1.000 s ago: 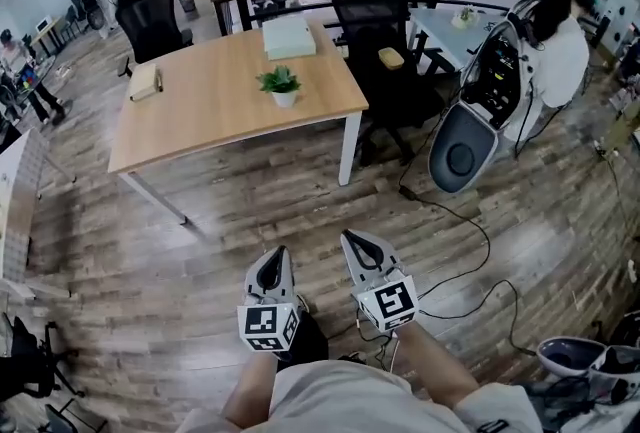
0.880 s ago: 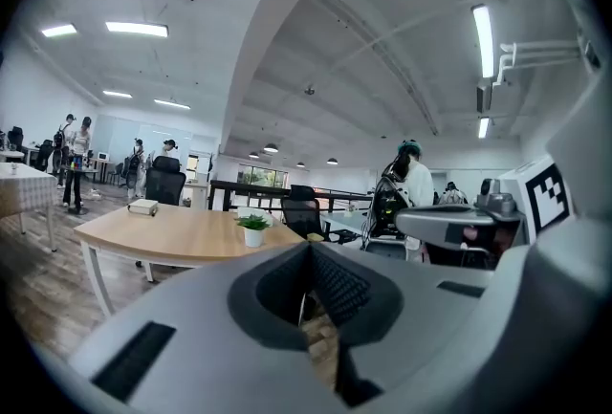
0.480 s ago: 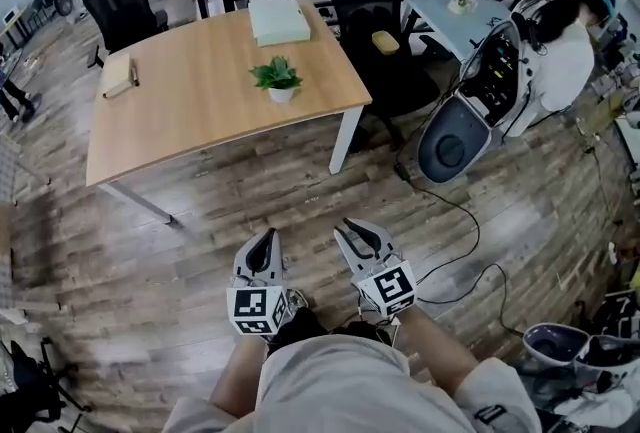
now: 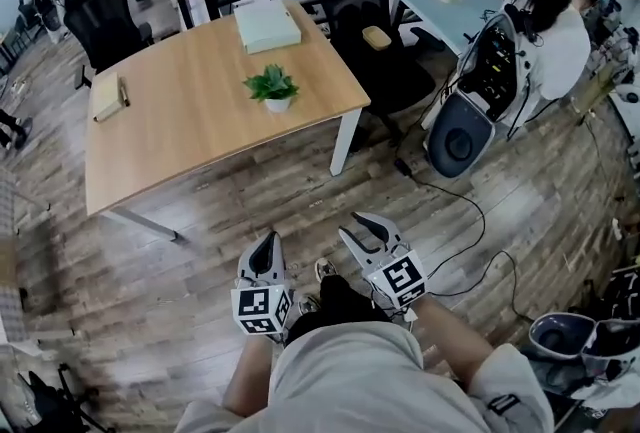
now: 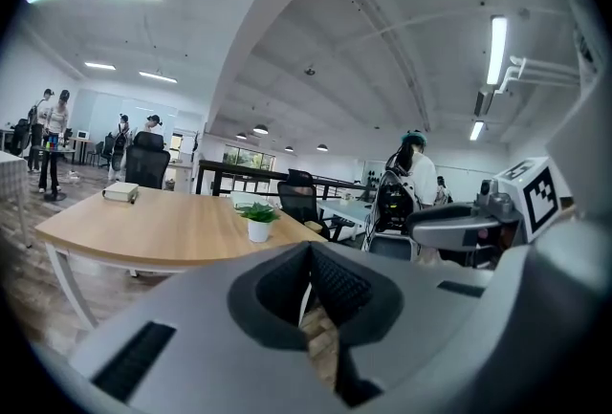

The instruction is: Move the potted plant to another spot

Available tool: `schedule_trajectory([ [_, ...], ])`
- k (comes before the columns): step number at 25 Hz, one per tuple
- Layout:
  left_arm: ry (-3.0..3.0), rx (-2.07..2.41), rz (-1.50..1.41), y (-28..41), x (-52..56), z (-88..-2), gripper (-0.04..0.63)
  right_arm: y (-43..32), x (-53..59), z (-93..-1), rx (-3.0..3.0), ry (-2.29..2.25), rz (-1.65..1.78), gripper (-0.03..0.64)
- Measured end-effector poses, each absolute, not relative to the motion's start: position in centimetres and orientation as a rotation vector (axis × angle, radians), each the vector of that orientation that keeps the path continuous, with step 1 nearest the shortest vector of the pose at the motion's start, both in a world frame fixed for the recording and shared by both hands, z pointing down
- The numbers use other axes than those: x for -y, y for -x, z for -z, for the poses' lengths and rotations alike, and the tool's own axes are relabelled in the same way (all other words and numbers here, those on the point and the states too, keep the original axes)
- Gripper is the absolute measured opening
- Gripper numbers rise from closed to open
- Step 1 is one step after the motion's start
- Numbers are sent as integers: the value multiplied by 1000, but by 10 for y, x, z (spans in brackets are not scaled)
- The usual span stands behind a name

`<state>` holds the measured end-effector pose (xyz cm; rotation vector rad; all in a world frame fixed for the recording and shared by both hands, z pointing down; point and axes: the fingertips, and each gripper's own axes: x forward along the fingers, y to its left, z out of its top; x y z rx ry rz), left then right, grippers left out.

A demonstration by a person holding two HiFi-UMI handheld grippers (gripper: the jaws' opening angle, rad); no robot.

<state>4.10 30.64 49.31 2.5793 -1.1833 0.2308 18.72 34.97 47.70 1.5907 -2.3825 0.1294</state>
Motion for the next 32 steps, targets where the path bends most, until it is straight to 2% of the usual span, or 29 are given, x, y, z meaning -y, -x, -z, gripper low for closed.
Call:
schedule_trajectory([
  [13,-2540,1294,-284,-46,-169,-498,12,-213,-205,-488,2492,-1534,-150,166],
  [24,-2468,1350,-345,-96,-63,-507,12,-288,-75,-479,2560,-1495,-125,224],
  [32,-2399,1389,-414,-114,-26,-519,12,-331,-34,-494,2572,-1448,-173,261],
])
